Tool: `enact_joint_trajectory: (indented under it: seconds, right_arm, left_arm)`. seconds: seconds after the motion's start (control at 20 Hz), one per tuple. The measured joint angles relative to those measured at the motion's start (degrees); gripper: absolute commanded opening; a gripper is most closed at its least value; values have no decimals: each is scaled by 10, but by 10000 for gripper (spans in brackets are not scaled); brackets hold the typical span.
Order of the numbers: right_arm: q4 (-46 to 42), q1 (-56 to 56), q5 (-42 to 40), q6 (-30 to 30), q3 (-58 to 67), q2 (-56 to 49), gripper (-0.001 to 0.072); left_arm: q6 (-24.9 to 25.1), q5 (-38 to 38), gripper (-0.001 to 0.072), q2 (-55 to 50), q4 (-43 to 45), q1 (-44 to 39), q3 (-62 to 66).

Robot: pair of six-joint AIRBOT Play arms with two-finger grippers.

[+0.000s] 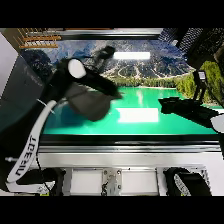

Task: Fold the clothes and pants, and hang the long-sleeved shirts on hangers.

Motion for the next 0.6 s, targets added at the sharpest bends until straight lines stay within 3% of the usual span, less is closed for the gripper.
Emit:
enact_joint_trajectory:
  seconds: [0.05,0.1,0.3,0.45,0.6]
  right_arm:
    - [-18,-12,0,-1,4,4,15]
    - [-36,-30,0,2,7,10,16]
    - [-70,-99,1,14,12,27,16]
    - [-79,-131,5,19,14,32,16]
    - [-82,-143,14,20,14,32,16]
  left_arm:
    - [0,13,238,3,-5,-28,0]
    - [-2,26,560,3,-10,-53,1]
    - [-79,58,583,3,62,-78,0]
    - [-167,67,583,2,123,-24,-20]
    - [-215,81,583,-12,106,56,-71]
